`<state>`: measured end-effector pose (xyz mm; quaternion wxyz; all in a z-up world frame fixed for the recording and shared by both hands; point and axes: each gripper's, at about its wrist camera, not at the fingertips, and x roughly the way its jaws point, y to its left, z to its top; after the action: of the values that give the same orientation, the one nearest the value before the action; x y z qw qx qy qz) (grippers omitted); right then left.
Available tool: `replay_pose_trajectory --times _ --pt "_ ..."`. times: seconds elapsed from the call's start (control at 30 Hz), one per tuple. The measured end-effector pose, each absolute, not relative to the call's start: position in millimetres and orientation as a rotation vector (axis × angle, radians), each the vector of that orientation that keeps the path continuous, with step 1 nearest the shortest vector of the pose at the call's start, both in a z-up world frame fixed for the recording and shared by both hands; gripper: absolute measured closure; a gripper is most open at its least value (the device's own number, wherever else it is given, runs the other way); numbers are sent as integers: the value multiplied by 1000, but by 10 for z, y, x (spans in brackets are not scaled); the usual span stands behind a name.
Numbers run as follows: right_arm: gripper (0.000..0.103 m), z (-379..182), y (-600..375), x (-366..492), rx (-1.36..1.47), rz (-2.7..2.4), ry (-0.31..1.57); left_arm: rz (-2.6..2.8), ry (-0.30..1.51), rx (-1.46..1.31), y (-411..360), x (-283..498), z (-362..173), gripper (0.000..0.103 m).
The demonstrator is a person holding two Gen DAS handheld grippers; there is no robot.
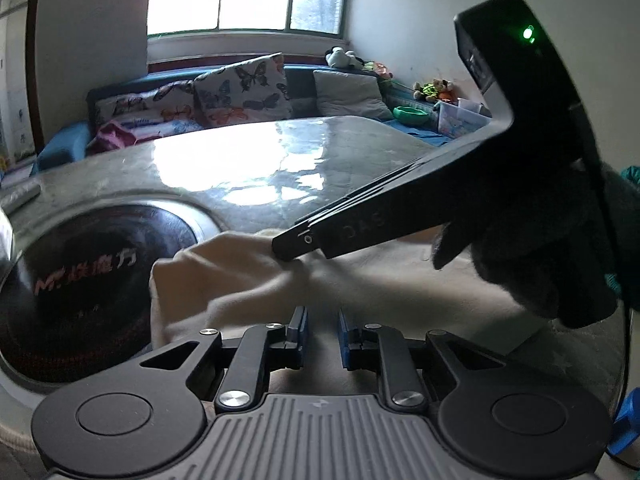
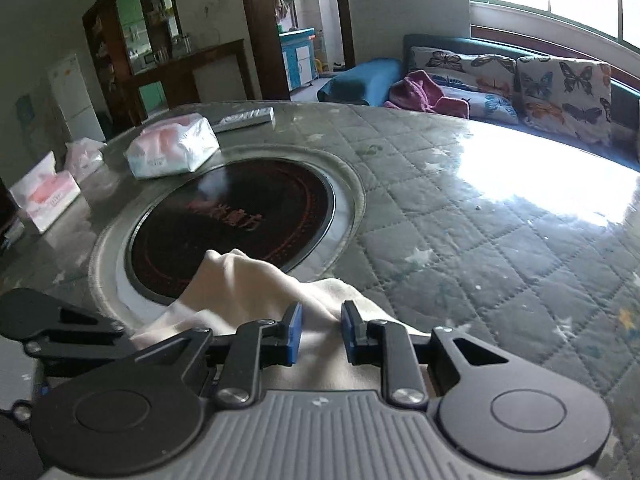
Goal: Fold clothes
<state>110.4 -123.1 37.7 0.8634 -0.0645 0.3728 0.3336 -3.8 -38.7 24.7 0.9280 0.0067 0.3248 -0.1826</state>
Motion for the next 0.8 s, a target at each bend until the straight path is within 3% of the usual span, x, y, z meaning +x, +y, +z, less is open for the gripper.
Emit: replay_pose_trajectory --times 0.8 --pt "80 424 -1644 862 -99 648 766 -223 706 -111 106 476 304 86"
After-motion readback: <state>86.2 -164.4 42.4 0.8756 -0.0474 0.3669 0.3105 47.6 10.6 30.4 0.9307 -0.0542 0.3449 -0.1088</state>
